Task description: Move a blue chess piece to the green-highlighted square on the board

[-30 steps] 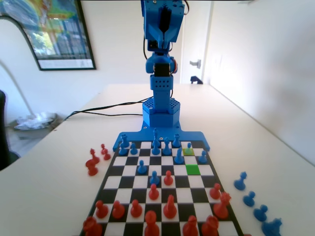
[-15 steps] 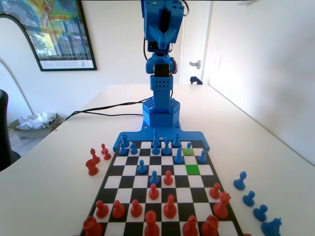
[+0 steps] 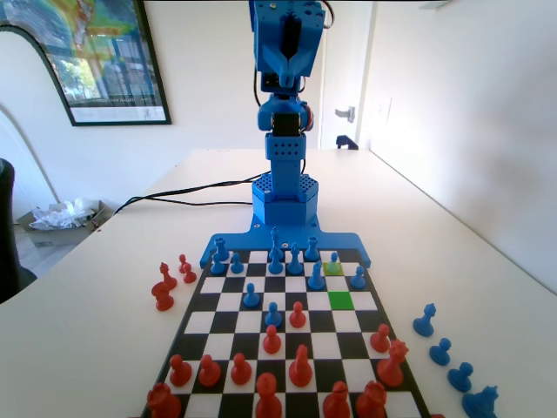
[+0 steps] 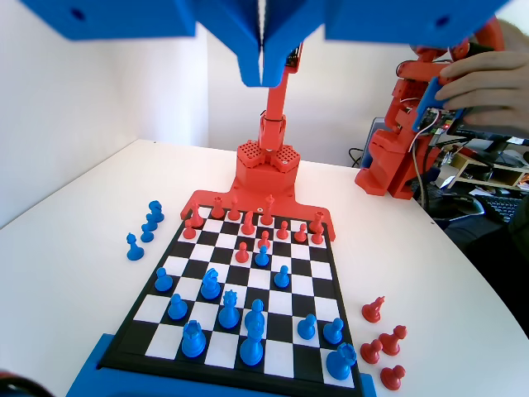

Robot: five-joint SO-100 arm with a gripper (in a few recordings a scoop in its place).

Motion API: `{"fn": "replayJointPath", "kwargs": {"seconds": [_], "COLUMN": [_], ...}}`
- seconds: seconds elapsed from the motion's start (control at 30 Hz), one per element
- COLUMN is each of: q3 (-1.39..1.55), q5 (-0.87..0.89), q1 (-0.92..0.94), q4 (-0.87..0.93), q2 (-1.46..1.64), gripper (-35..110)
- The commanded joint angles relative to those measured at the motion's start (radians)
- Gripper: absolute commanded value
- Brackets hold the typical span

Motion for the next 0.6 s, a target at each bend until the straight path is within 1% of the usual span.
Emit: {"fn": "replayJointPath", "kwargs": {"seconds": [0.0, 0.2, 0.47, 0.57], "q3": [0.006, -0.037, -0.308, -0.383], "q5": [-0.012, 0.04, 0.166, 0.227], "q1": [0.012, -0.021, -0.1, -0.129], "q4": [-0.018, -0.006, 0.129, 0.146], "q2": [0.02, -0.041, -0.273, -0.354], "gripper": [1, 1, 1, 1]}}
